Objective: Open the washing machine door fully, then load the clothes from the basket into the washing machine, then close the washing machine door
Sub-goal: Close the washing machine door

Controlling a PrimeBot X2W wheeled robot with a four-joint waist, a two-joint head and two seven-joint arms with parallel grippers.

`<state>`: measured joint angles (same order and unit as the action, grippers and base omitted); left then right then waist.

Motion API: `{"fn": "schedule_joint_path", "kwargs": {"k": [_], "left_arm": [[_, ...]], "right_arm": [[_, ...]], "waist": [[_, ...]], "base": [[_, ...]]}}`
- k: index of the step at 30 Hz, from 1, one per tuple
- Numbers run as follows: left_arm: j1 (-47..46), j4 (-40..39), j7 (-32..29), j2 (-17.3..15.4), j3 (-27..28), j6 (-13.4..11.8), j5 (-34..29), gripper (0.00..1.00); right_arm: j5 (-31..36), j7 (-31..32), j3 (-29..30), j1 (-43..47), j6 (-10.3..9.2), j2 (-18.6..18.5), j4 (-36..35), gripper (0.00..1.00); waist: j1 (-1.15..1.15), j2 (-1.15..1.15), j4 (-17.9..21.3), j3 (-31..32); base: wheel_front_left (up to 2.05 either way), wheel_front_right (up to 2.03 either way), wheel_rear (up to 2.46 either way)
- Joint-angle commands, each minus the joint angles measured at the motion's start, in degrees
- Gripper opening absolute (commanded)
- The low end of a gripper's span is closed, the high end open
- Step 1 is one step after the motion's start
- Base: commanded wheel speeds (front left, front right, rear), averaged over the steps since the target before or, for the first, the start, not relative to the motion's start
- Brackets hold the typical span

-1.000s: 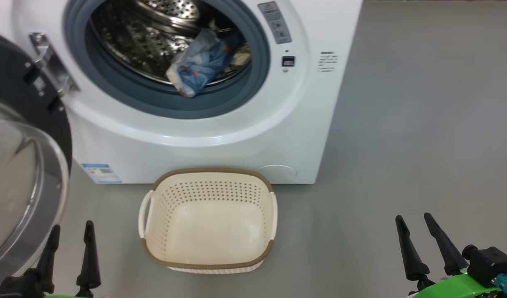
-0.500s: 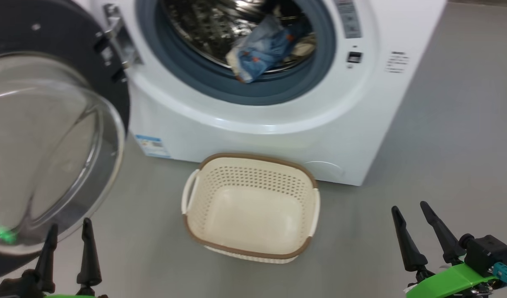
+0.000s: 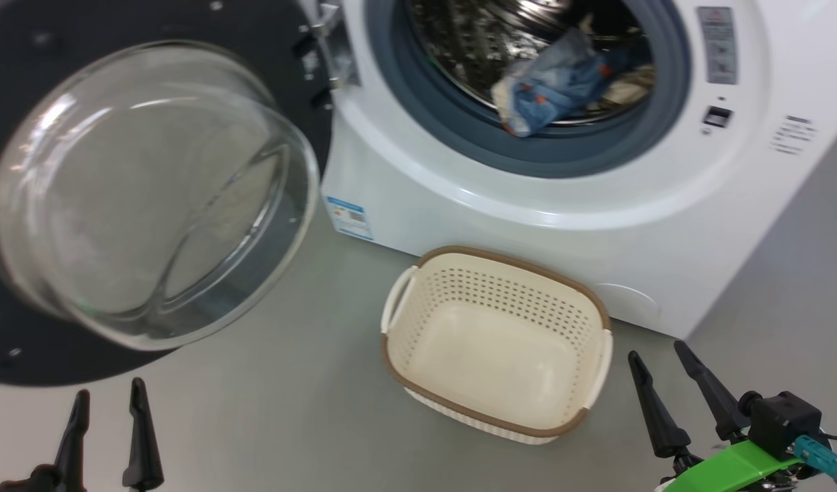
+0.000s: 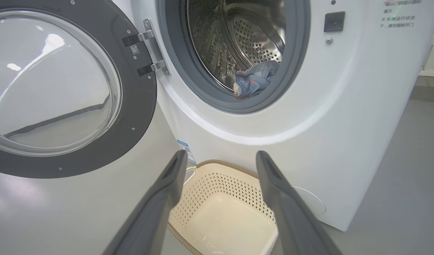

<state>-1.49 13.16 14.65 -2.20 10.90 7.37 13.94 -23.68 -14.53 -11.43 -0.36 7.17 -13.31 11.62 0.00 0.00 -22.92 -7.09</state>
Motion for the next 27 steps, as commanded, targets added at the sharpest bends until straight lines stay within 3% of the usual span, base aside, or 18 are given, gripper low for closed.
{"fn": "schedule_joint_path", "kwargs": {"k": [1, 9, 27], "left_arm": [[0.16, -1.23, 0.35, -0.78, 2.34, 0.12, -0.12, 1.00], [1.54, -1.41, 0.35, -0.69, 2.93, 0.11, 0.59, 1.00], [3.00, -4.36, 0.35, -0.68, 4.40, -2.16, 3.78, 1.00]], "right_arm": [[-0.30, -0.47, -1.72, -1.39, 0.32, -0.97, -1.04, 1.00], [-0.63, -0.47, -2.79, -0.98, 0.32, -0.89, -0.62, 1.00], [-1.54, -0.47, -5.97, -3.95, 0.32, -1.52, 0.89, 1.00]], "waist": [[0.00, 0.00, -3.80, 0.83], [0.00, 0.00, -7.43, 1.62], [0.00, 0.00, -8.12, 0.37]], "base": [[0.00, 0.00, 0.00], [0.00, 0.00, 0.00], [0.00, 0.00, 0.00]]}}
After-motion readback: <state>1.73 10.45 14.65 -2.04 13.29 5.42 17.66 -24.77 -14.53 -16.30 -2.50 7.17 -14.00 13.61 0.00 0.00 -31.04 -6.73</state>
